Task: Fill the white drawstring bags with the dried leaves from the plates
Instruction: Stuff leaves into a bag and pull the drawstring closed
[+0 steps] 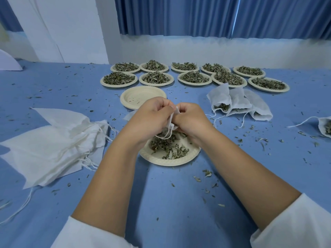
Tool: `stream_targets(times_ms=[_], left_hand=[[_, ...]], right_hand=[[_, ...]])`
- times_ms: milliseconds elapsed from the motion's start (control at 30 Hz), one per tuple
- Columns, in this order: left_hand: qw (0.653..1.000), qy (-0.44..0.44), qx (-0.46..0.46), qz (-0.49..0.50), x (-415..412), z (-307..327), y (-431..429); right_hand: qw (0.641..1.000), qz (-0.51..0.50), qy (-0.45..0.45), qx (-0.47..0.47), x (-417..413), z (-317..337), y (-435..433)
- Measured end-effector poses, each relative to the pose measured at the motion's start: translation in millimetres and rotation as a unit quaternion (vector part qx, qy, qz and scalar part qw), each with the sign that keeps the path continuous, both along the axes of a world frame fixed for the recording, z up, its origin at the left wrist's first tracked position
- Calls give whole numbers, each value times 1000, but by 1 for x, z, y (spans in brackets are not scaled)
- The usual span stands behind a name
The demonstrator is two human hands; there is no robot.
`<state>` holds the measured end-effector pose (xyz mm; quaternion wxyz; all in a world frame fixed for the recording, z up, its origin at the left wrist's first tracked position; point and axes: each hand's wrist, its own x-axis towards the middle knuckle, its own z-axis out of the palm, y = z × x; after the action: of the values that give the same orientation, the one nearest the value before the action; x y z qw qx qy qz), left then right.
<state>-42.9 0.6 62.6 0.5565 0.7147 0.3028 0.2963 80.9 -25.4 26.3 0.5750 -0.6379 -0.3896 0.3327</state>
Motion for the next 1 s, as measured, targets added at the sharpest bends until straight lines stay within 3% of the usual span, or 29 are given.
stream_targets(times_ms=[167, 367, 467, 600, 800, 1000], left_hand=[[999, -4, 2, 51, 1, -3, 2], [996, -32, -33, 82, -5, 1, 7], [996, -34, -34, 81, -6, 1, 7], [997, -26, -37, 64, -6, 2, 6], [998, -24, -38, 36, -5, 1, 5], [999, -17, -26, 8, -2, 0, 4]], right_hand=[[998, 52, 31, -4, -2, 0, 0], [978, 151, 142, -38, 14, 14, -2], [975, 185, 108, -50, 18, 15, -7], [986, 144, 82, -24, 18, 12, -5], [990, 137, -40, -20, 12, 6, -4], [988, 40, -150, 0, 8, 2, -1]])
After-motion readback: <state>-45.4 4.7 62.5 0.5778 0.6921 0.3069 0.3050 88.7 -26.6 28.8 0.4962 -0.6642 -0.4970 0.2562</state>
